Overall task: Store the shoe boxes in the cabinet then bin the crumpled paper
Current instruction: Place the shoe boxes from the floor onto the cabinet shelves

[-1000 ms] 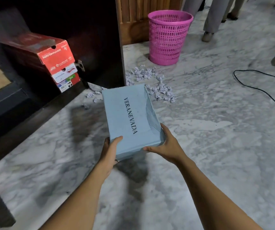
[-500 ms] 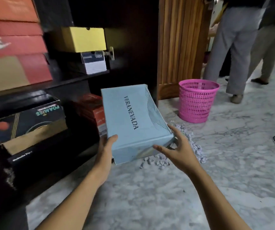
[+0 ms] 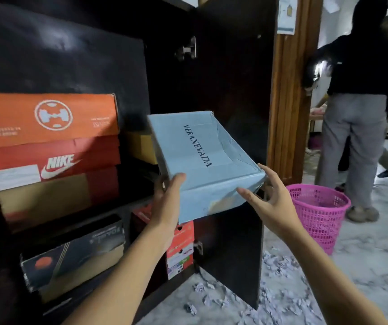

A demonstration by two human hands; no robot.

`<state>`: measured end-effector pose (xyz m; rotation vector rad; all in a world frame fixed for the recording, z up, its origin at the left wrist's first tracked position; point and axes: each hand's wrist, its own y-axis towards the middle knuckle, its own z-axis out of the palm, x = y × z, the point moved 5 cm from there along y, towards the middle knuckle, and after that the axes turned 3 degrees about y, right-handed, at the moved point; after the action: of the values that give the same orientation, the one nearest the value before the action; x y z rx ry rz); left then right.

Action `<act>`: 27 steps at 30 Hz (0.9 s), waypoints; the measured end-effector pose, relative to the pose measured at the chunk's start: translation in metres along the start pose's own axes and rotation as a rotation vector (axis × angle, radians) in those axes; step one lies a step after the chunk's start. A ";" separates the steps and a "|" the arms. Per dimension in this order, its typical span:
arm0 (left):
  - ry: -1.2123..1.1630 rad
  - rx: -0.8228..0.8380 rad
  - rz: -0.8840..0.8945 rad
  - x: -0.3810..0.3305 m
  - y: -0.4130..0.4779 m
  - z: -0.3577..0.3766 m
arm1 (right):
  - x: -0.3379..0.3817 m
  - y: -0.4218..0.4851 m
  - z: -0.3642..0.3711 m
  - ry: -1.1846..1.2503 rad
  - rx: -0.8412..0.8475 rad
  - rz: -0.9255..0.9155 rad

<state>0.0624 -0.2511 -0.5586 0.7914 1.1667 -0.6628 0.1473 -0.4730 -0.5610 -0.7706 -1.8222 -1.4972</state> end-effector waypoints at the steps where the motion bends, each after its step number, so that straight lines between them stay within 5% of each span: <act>1: -0.004 -0.004 0.007 -0.017 0.006 -0.001 | 0.011 0.013 0.004 -0.016 -0.004 -0.001; 13: -0.002 -0.086 -0.095 -0.114 0.116 0.013 | 0.056 0.144 0.046 -0.165 -0.109 -0.085; 27: 0.076 -0.217 -0.309 -0.105 0.254 0.014 | -0.015 0.256 0.167 -0.126 0.138 -0.125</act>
<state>0.2453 -0.1132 -0.4061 0.4599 1.4198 -0.7492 0.3367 -0.2641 -0.4411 -0.7089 -2.0779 -1.4098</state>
